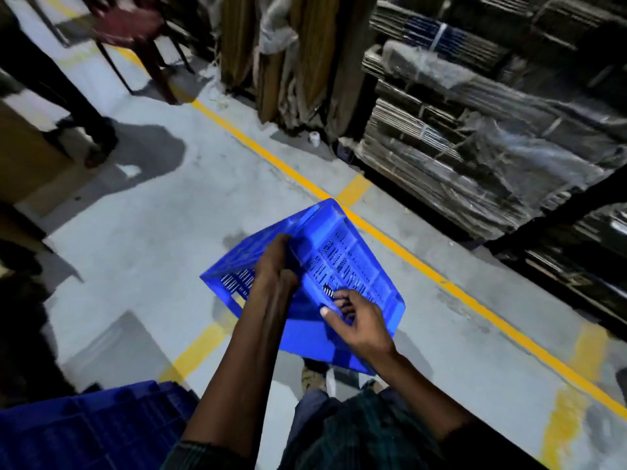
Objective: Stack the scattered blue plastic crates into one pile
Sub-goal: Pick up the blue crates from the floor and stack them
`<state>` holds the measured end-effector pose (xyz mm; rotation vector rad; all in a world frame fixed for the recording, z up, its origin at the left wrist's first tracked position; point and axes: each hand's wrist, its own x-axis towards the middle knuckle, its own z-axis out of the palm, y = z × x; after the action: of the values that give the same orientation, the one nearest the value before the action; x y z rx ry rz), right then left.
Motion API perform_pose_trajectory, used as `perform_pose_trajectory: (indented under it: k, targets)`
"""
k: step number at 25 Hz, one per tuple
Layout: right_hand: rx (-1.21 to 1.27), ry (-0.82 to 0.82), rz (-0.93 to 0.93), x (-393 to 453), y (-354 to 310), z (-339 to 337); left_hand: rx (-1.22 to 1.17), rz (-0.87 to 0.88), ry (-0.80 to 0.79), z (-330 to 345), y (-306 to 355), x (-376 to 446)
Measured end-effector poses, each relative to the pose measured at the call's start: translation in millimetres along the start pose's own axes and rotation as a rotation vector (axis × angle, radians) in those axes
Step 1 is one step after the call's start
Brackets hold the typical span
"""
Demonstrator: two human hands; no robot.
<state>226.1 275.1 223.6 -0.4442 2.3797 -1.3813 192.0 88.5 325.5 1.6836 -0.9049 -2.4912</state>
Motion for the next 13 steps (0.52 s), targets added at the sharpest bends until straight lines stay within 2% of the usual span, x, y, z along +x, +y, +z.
perform_pose_trajectory:
  k: [3, 5, 8, 10, 13]
  targets:
    - [-0.3, -0.086, -0.137, 18, -17, 0, -0.056, 0.024, 0.022, -12, 14, -16]
    - [-0.417, -0.165, -0.228, 31, -32, 0, -0.138, 0.056, 0.024, -12, 18, -27]
    - [-0.363, -0.208, -0.326, 36, -49, -1, -0.293, 0.164, 0.078, -4, 19, -44]
    - [-0.239, -0.153, -0.363, 29, -55, -4, -0.348, 0.247, 0.132, 0, 16, -54]
    - [-0.167, -0.035, -0.431, 32, -71, -24, -0.364, 0.356, 0.121, 3, 7, -76]
